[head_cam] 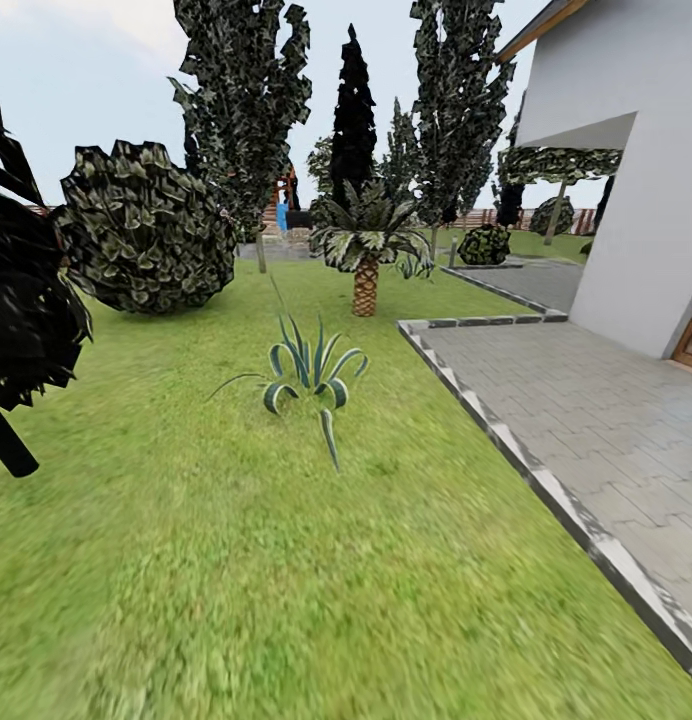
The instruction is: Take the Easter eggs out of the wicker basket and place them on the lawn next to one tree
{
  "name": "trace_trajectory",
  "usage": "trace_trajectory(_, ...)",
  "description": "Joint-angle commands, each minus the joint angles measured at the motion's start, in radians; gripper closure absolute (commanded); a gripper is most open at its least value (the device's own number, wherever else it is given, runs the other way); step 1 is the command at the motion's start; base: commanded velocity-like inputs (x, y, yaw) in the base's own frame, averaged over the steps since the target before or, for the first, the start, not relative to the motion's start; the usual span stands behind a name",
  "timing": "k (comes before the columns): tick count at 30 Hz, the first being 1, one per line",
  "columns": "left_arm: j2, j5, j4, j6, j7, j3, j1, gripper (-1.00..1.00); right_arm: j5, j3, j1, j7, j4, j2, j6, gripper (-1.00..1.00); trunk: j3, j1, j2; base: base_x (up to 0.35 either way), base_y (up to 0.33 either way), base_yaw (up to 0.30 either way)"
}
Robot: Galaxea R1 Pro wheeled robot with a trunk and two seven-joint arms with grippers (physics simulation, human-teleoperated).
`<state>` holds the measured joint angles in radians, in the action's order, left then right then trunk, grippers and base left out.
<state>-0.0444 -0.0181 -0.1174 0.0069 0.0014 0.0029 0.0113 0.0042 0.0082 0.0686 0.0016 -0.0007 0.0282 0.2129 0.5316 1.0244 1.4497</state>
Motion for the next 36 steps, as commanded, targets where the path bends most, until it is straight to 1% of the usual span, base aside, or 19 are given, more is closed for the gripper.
trace_trajectory(1, 0.0, -0.002, -0.002, 0.001, 0.0, 0.0, 0.001, -1.0, 0.0, 0.0, 0.001, 0.0, 0.001, 0.0, 0.004, -1.0, 0.001, 0.001, 0.0, 0.317, 0.187, -0.013)
trace_trajectory(27, 0.0, -0.002, -0.002, 0.0, 0.004, 0.0, 0.001, -1.0, 0.0, -0.001, 0.001, 0.0, 0.001, 0.0, 0.003, -1.0, 0.001, 0.001, 0.0, 0.314, 0.195, -0.001)
trace_trajectory(28, 0.006, 0.0, 0.004, -0.004, -0.001, -0.001, 0.001, -1.0, -0.002, -0.003, 0.0, -0.003, 0.006, -0.006, 0.009, -1.0, 0.001, 0.001, 0.0, 0.0, 0.0, 0.0)
trace_trajectory(29, 0.0, -0.002, 0.009, -0.004, -0.007, -0.001, 0.001, -1.0, -0.001, -0.001, 0.002, 0.0, 0.003, -0.011, 0.015, -1.0, 0.001, 0.001, 0.0, 0.0, 0.0, 0.0)
trace_trajectory(30, -0.006, -0.002, 0.012, -0.004, -0.013, -0.001, 0.001, -1.0, 0.0, 0.0, 0.003, 0.0, 0.003, -0.005, 0.019, -1.0, 0.001, 0.001, 0.0, 0.0, 0.0, 0.0)
trace_trajectory(32, -0.007, -0.002, 0.012, -0.004, -0.024, -0.001, 0.001, -1.0, 0.0, 0.0, 0.003, 0.0, 0.003, -0.005, 0.019, -1.0, 0.001, 0.001, 0.0, 0.0, 0.0, 0.0)
trace_trajectory(33, -0.011, -0.002, 0.009, -0.004, -0.029, -0.001, 0.001, -1.0, 0.0, 0.0, 0.003, 0.0, 0.002, 0.0, 0.016, -1.0, 0.001, 0.001, 0.0, 0.0, 0.0, 0.0)
trace_trajectory(36, -0.028, 0.0, -0.003, -0.001, -0.012, -0.001, 0.001, -1.0, 0.0, -0.001, 0.003, 0.001, 0.001, 0.015, 0.007, -1.0, 0.001, 0.001, 0.0, 0.0, 0.0, 0.0)
